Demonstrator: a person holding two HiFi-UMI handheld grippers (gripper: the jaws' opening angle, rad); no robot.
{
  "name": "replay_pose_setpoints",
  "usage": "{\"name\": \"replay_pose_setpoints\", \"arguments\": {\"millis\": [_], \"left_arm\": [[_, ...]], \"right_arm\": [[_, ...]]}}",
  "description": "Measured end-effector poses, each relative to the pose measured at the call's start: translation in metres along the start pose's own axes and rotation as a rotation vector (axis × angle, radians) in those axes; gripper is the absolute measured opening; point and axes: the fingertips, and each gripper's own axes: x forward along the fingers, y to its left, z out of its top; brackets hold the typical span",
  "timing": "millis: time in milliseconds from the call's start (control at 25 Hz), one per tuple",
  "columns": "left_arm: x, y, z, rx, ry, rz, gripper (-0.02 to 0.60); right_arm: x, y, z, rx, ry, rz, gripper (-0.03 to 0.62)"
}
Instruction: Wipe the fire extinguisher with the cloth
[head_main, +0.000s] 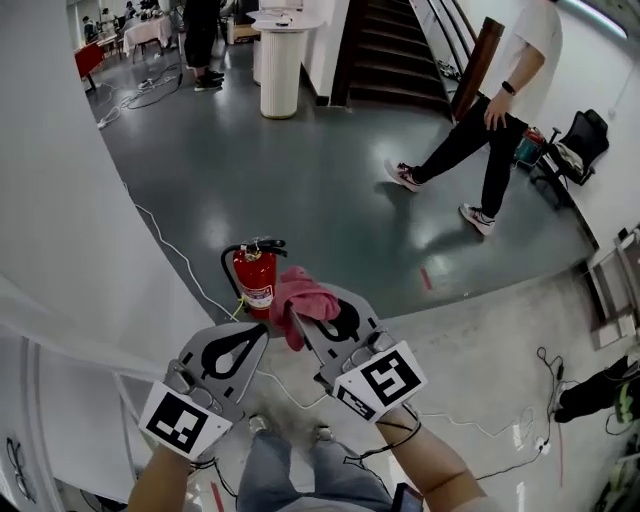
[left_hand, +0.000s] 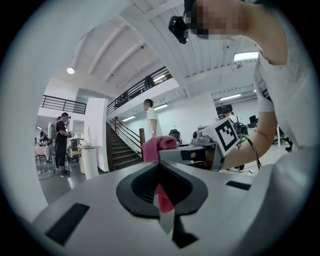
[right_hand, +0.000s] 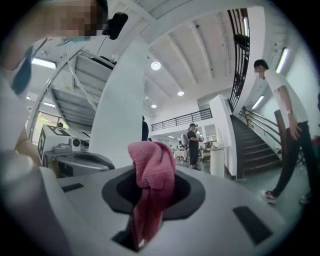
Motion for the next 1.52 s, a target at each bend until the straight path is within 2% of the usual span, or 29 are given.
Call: {"name": "replay_pose_setpoints", "arguments": {"millis": [160,400,560,800,1040,1120,1320,1520], "left_arm": [[0.011,0.022,-0.042,-0.008,-0.004,-0.039,0.008],[0.039,0.04,-0.116,-0.007,-0.049,-0.045,0.008],[0.06,0.048,-0.174,0.043,-0.069,-0.045,0.008],[0.08,0.043,-0.263,0.151,-0.074,-0.021,0.008],[0.077,0.032,-0.333,0.162,-0.073,0.032,0.008],[0.073,0.026,-0.349,0.144,-0.074,0.05,0.008],[0.067,0.018,-0.372,0.12,-0.088,0.077,0.008],[0.065,0.015,-0.374,0.13,-0.067,0.097,0.008]], "right_arm": [[0.037,-0.009,-0.042,-0.05,-0.007,-0.033,0.086],[0.074,-0.026,-0.122,-0.119,-0.008,-0.003,0.086],[0.097,-0.041,-0.184,-0.186,-0.032,0.016,0.087],[0.115,-0.063,-0.271,-0.231,-0.105,0.021,0.087],[0.126,-0.075,-0.337,-0.287,-0.119,-0.018,0.087],[0.132,-0.076,-0.349,-0.328,-0.11,-0.034,0.087],[0.15,-0.091,-0.346,-0.467,-0.123,-0.113,0.087],[0.16,-0.089,-0.363,-0.521,-0.114,-0.117,0.086]]}}
